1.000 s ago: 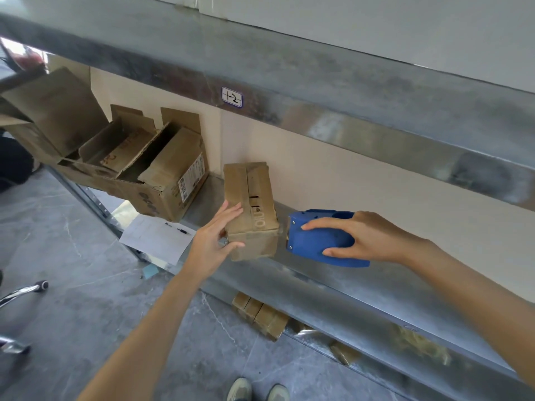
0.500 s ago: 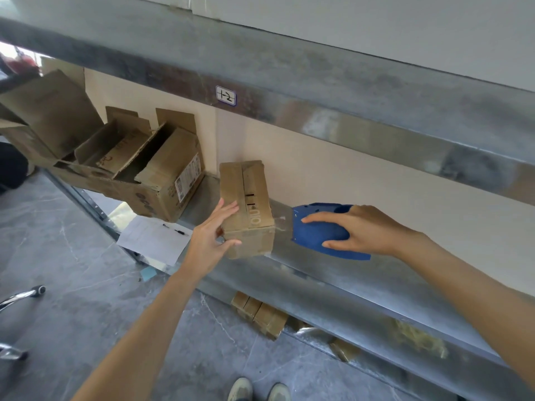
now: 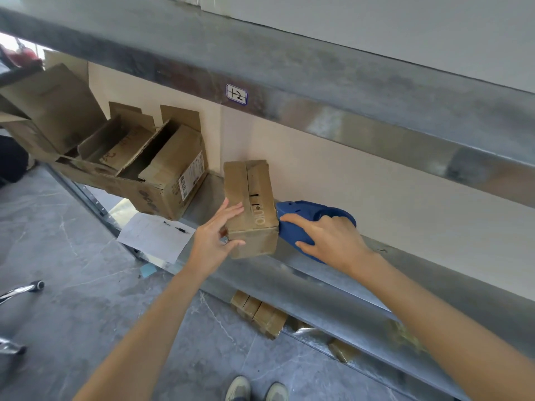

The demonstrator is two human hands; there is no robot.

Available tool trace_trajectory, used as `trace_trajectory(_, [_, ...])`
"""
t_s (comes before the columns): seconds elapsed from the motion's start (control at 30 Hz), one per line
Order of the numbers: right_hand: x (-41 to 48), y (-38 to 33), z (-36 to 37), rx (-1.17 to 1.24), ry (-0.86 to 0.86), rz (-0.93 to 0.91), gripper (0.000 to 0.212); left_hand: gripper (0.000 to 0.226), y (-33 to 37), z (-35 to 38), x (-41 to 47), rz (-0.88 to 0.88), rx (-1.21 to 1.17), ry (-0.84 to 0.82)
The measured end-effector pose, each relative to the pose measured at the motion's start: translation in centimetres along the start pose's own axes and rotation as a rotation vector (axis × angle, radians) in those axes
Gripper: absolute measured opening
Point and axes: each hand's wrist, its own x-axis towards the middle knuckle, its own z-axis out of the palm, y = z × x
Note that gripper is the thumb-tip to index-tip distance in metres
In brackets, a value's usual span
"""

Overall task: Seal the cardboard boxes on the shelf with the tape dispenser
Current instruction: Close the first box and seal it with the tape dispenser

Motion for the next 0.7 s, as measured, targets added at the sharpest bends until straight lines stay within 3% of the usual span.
trace_trajectory(0.23, [1.0, -0.6, 1.6, 0.013, -0.032, 0.069, 0.053, 0.072, 0.2, 0.1, -0.1, -0.024, 0.001, 0.002])
trace_trajectory(0.53, [2.1, 3.7, 8.0, 0.610, -0.097, 0.393, 0.061, 0.077, 0.4, 0.2, -0.1, -0.062, -0.020, -0.004])
trace_trajectory(0.7, [2.0, 4.8, 10.6, 0.669, -0.116, 0.393, 0.065, 0.077, 0.2, 0.2, -0.1, -0.052, -0.015, 0.000])
